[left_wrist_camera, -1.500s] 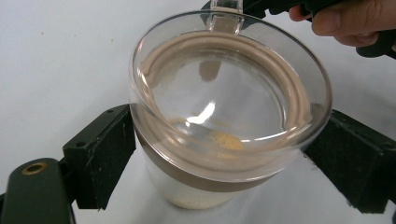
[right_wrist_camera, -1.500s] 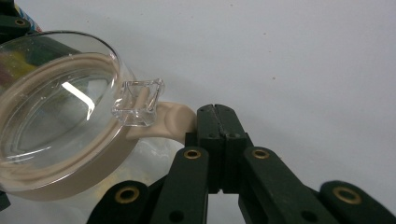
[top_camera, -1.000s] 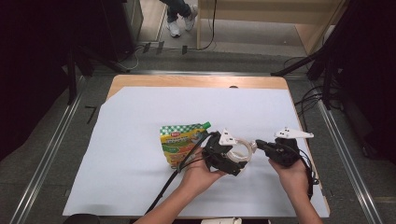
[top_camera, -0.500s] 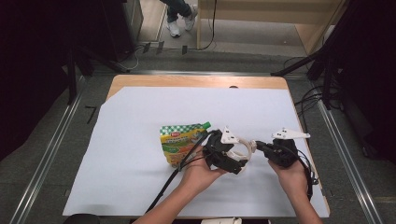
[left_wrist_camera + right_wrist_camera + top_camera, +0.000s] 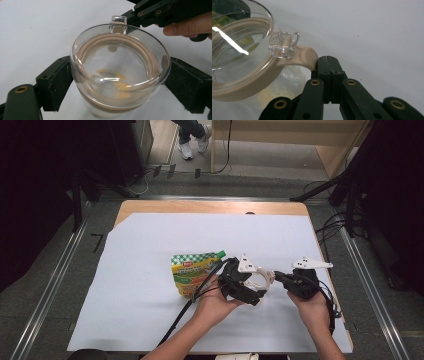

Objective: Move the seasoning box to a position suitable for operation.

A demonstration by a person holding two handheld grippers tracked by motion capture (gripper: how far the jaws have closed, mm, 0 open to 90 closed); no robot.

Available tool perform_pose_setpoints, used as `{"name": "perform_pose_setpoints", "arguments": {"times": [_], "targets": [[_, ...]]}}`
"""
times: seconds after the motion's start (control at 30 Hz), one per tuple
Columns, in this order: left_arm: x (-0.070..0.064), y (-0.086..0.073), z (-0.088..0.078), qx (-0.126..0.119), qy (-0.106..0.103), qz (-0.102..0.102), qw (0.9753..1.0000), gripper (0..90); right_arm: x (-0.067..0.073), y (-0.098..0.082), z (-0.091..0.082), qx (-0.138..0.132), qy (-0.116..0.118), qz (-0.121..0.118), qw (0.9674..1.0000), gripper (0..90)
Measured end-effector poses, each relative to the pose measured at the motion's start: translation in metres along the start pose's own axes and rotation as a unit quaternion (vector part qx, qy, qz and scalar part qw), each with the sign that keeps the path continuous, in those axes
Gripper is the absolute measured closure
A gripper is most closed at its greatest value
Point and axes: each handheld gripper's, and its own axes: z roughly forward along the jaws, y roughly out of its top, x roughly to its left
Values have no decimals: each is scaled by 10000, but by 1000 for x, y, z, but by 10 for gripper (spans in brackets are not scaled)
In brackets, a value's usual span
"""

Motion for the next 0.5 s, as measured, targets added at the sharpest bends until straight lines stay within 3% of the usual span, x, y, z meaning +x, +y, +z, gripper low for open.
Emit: {"name": "perform_pose_setpoints", "arguments": {"times": [0.27, 0.4, 0.5], "targets": [[-1, 4, -2, 29, 22, 52, 10000, 125, 0, 0, 0, 28, 20, -12, 10000, 900], [-1, 10, -6, -132, -55, 8, 9999, 126, 1, 0, 0, 17, 6, -36, 10000, 900], [0, 14, -7, -100, -91, 28, 9999, 126, 1, 0, 0, 12, -2, -55, 10000, 900]]}}
